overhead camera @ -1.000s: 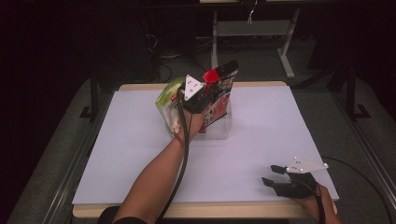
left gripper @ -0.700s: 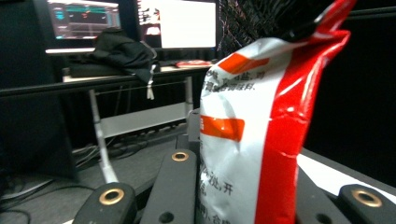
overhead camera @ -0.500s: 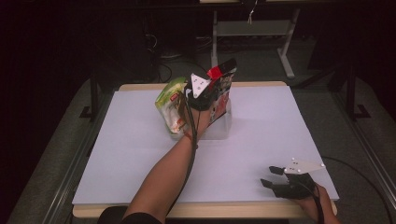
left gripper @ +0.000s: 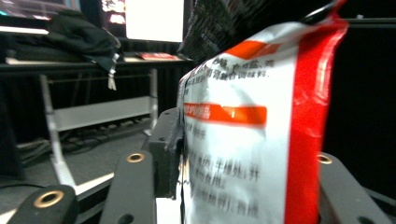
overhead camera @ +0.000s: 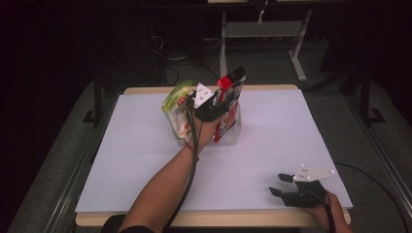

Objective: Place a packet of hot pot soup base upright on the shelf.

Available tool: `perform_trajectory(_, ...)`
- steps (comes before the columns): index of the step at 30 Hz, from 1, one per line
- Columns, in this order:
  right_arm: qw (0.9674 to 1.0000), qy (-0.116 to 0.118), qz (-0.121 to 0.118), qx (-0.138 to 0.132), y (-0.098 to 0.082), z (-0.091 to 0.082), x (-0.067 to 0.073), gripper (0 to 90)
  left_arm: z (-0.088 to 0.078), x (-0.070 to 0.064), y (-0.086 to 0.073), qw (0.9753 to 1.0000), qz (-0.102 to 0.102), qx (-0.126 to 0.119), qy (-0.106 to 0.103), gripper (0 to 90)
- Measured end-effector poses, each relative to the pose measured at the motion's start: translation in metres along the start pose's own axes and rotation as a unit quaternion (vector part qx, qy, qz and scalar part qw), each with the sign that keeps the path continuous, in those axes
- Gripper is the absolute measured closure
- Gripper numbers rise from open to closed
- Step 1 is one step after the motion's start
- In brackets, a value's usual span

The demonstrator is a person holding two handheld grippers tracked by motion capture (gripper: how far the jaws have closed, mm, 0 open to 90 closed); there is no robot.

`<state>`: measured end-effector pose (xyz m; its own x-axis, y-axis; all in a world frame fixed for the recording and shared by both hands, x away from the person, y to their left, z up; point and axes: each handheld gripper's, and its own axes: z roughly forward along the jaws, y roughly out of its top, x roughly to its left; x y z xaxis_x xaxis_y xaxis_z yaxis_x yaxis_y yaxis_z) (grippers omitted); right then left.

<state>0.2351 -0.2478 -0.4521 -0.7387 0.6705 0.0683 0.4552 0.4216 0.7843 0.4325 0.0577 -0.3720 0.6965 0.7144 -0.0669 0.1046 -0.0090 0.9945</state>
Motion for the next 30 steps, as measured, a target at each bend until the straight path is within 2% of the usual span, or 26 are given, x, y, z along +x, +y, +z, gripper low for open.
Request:
perform_trajectory(5, 1.0000, -0.001, 0.000, 0.002, 0.000, 0.000, 0.000, 37.8, -0.013, 0.003, -0.012, 0.9992, 0.025, 0.026, -0.018, 50.1)
perform_trajectory(8, 1.0000, 0.000, 0.000, 0.003, 0.000, 0.001, 0.001, 37.6, -0.020, 0.004, -0.017, 0.9980, 0.037, 0.045, -0.026, 45.9)
perform_trajectory(9, 1.0000, 0.000, -0.002, 0.003, 0.000, 0.001, 0.000, 37.4, -0.024, 0.004, -0.019, 0.9973, 0.046, 0.050, -0.029, 45.6)
perform_trajectory(12, 1.0000, 0.002, -0.002, 0.007, 0.000, 0.002, 0.001, 37.0, -0.033, 0.003, -0.024, 0.9961, 0.052, 0.062, -0.036, 43.7)
perform_trajectory(19, 0.9999, 0.003, -0.003, 0.010, 0.001, 0.003, 0.002, 36.8, -0.051, 0.001, -0.036, 0.9901, 0.085, 0.101, -0.047, 45.7)
perform_trajectory(21, 0.9999, 0.005, -0.003, 0.012, 0.001, 0.003, 0.002, 36.2, -0.056, 0.003, -0.039, 0.9880, 0.087, 0.114, -0.058, 46.6)
perform_trajectory(22, 0.9999, 0.005, -0.003, 0.013, 0.001, 0.003, 0.003, 36.2, -0.058, 0.004, -0.039, 0.9878, 0.086, 0.115, -0.060, 47.1)
perform_trajectory(26, 0.9998, 0.006, -0.010, 0.013, 0.002, 0.004, 0.004, 36.3, -0.065, 0.007, -0.040, 0.9846, 0.084, 0.130, -0.080, 51.1)
perform_trajectory(30, 0.9997, -0.003, -0.019, 0.016, 0.002, 0.004, 0.006, 35.0, -0.069, 0.012, -0.041, 0.9832, 0.069, 0.139, -0.096, 54.6)
